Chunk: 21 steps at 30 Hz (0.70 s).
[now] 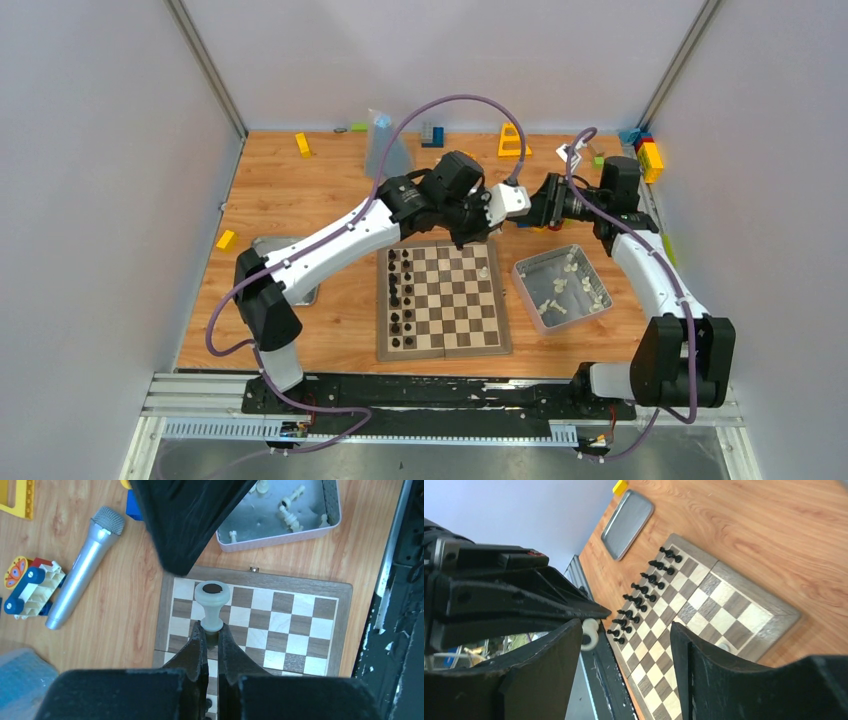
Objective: Set up the chess pieces on the board
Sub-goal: Adjust the chess piece.
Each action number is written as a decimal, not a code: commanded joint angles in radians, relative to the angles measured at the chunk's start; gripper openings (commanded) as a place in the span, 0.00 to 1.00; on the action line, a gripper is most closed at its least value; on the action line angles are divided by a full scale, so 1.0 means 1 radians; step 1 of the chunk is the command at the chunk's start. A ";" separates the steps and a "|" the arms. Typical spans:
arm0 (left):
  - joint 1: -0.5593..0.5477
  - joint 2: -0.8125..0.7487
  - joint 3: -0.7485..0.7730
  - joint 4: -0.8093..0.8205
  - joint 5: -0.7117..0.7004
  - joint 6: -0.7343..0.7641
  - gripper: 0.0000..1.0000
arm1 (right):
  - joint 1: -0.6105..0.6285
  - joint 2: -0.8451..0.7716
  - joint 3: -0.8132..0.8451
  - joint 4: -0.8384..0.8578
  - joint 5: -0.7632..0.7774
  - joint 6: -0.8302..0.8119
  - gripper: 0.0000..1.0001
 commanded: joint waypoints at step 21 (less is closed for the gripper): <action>-0.074 -0.016 -0.011 -0.031 -0.238 0.122 0.00 | 0.137 0.064 0.052 -0.069 -0.075 -0.118 0.52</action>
